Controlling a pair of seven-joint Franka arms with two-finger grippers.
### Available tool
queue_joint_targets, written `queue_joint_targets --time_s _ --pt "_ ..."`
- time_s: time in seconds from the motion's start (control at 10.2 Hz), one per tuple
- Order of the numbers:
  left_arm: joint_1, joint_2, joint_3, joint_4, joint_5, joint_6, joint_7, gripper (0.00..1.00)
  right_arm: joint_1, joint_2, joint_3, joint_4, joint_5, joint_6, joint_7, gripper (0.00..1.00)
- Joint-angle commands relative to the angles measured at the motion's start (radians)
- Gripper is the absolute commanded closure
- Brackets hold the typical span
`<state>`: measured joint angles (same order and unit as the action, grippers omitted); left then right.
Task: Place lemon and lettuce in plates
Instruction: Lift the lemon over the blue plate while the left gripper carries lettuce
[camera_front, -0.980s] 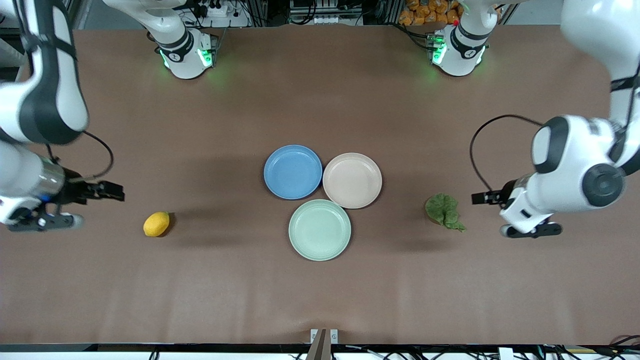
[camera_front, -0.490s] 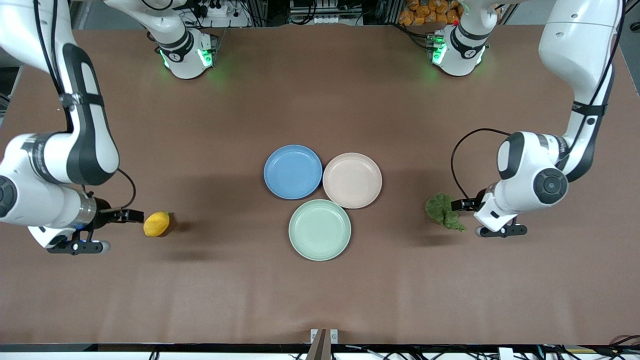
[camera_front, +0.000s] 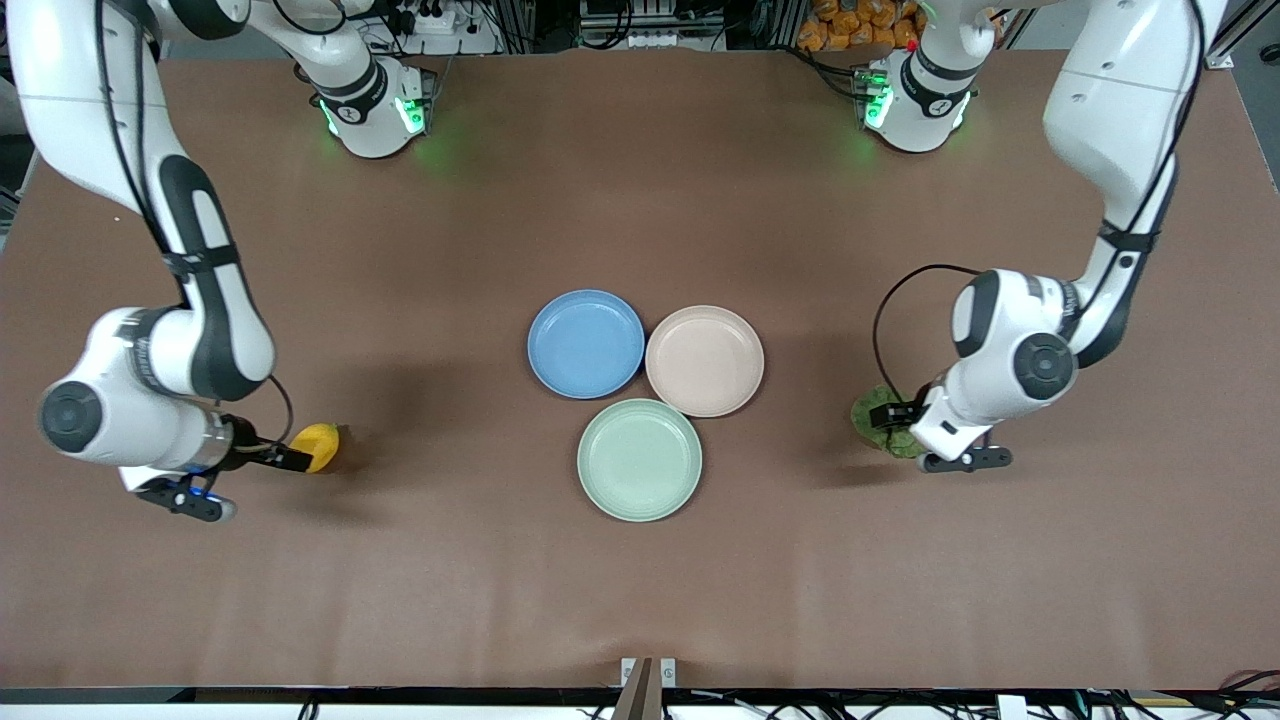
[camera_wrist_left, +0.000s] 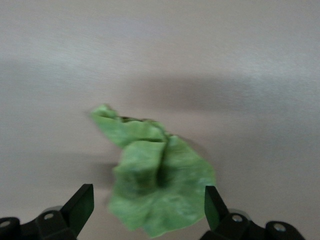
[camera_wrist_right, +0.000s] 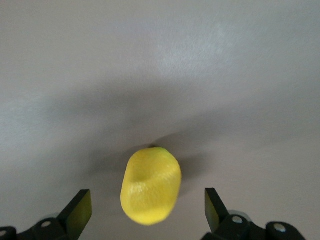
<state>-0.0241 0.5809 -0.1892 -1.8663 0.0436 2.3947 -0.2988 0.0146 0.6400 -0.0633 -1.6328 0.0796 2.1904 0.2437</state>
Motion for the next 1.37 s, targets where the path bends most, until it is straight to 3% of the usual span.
queue_joint_targets --time_s 0.0,0.1,0.2,0.29,0.39,0.49,0.78,1.27 --pt "-0.010 0.054 0.007 0.001 0.018 0.067 -0.029 0.11 0.004 0.018 0.002 -0.021 0.014 0.037 0.034 0.00" --pt "-0.010 0.068 0.010 0.001 0.019 0.081 -0.029 0.23 0.004 0.032 0.000 -0.022 0.011 0.043 0.020 0.00" --pt "-0.007 0.068 0.010 0.001 0.050 0.083 -0.029 0.48 0.002 0.043 0.000 -0.022 0.005 0.045 0.019 0.00" --pt "0.001 0.066 0.010 0.001 0.082 0.081 -0.031 0.80 0.004 0.044 0.000 -0.022 0.000 0.043 0.016 0.00" --pt "0.001 0.065 0.010 0.001 0.085 0.078 -0.033 1.00 0.004 0.044 0.000 -0.024 -0.021 0.045 -0.030 0.44" --pt "0.001 0.063 0.010 0.000 0.085 0.077 -0.033 1.00 -0.004 0.044 0.000 -0.024 -0.024 0.043 -0.082 0.99" --pt "-0.005 0.031 0.013 0.004 0.087 0.020 -0.031 1.00 0.002 0.034 0.000 -0.024 -0.024 0.022 -0.087 1.00" --pt "-0.055 -0.050 0.008 0.059 0.088 -0.174 -0.087 1.00 0.076 -0.097 0.000 -0.021 -0.031 -0.122 -0.078 1.00"
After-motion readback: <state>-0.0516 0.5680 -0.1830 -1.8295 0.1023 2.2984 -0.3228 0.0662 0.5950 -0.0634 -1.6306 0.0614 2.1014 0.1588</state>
